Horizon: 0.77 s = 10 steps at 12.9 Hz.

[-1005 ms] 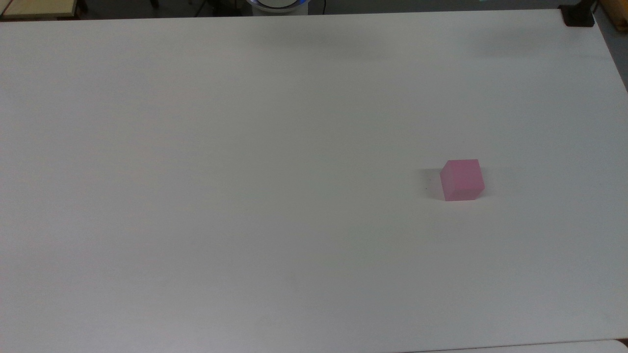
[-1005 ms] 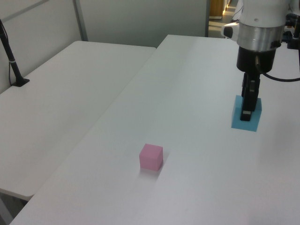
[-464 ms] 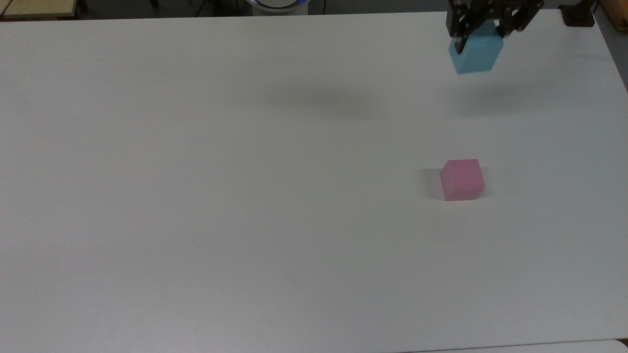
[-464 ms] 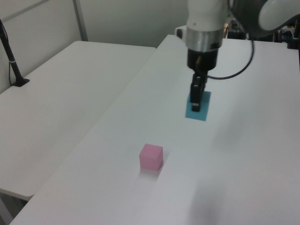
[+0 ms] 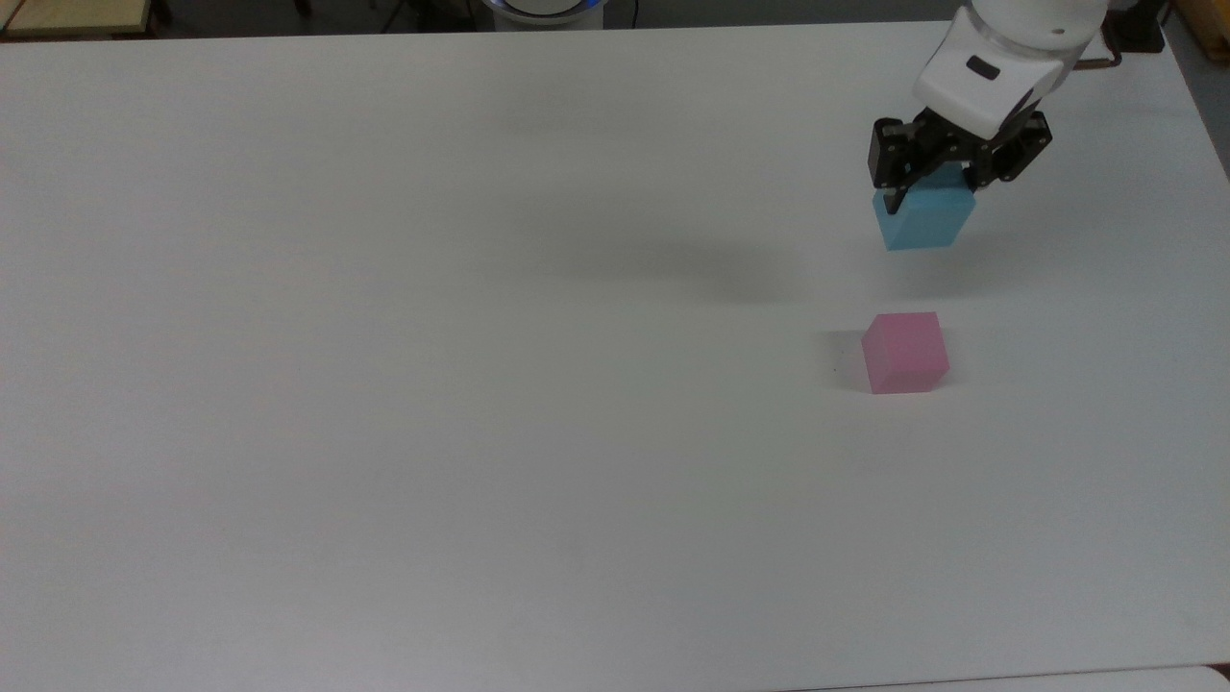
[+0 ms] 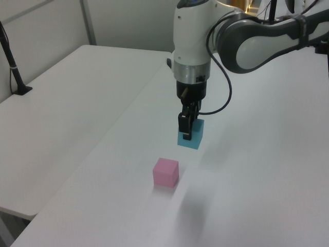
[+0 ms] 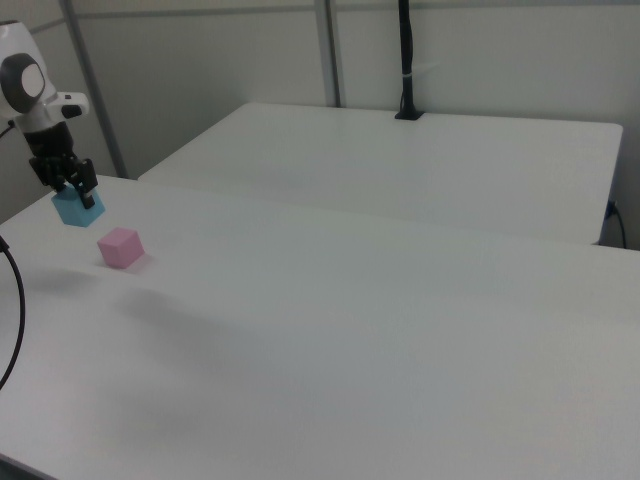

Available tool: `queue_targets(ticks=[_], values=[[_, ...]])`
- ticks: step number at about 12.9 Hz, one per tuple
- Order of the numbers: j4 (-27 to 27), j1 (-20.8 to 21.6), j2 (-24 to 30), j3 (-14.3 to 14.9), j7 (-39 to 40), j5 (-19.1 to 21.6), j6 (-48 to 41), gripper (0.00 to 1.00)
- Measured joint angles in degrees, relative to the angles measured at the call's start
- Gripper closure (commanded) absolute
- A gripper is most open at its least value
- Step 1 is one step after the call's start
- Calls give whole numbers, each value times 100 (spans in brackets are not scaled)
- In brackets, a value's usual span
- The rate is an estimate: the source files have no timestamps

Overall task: Put blue cube on pink cube
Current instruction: 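Carry the light blue cube over the pink cube and lower it, then set the light blue cube onto the pink cube and open the gripper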

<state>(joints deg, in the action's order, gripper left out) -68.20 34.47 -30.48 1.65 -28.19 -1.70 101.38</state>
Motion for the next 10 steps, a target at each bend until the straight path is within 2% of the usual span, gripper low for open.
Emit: queue_targets(ticks=[6, 10], values=[[20, -131, -522, 14, 0, 0, 1239, 84], [40, -123, -806, 13, 0, 0, 1591, 82]])
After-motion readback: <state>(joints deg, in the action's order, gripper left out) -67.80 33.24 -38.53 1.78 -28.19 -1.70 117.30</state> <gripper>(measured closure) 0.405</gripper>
